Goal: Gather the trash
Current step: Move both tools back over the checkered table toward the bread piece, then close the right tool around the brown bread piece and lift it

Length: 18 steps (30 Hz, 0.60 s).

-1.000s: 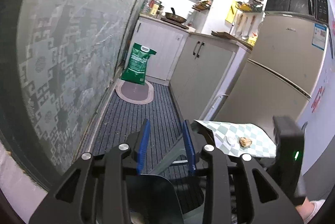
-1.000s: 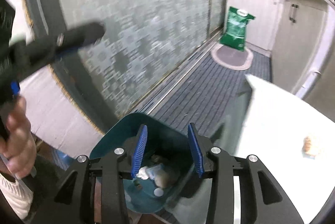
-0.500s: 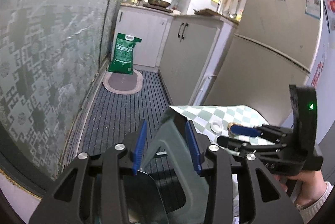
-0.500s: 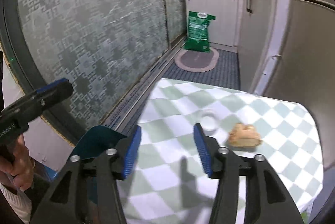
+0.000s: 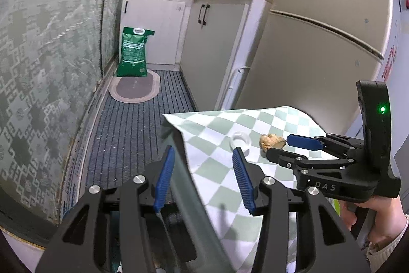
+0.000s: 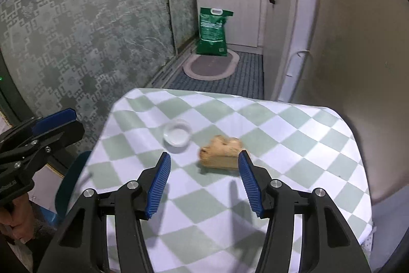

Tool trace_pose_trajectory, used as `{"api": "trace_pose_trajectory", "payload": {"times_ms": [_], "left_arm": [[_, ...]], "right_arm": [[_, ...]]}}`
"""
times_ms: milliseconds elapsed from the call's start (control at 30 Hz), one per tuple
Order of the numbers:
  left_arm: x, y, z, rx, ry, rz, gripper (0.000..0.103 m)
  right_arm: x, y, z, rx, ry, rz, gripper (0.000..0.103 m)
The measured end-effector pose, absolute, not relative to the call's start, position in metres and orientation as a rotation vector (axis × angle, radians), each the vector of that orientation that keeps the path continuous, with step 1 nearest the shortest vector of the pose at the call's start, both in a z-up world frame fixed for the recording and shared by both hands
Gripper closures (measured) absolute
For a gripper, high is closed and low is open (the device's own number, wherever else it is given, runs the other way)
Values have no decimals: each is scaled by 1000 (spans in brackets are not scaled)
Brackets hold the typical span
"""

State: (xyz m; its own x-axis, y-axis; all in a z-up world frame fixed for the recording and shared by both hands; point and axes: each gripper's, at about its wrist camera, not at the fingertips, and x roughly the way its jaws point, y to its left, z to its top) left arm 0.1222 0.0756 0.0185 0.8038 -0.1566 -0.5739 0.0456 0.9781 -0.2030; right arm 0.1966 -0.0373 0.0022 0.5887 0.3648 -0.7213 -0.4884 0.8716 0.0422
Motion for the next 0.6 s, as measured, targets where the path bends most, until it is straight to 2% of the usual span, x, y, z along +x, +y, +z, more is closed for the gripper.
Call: {"api": "trace_pose_trajectory", "payload": {"times_ms": [567, 600], "left_arm": [[159, 29, 3, -112, 710, -157, 50], [160, 27, 3, -113, 713, -158, 50]], "right_arm": [[224, -37, -10, -271, 855, 498, 48], [225, -38, -11, -271, 855, 498, 51]]}}
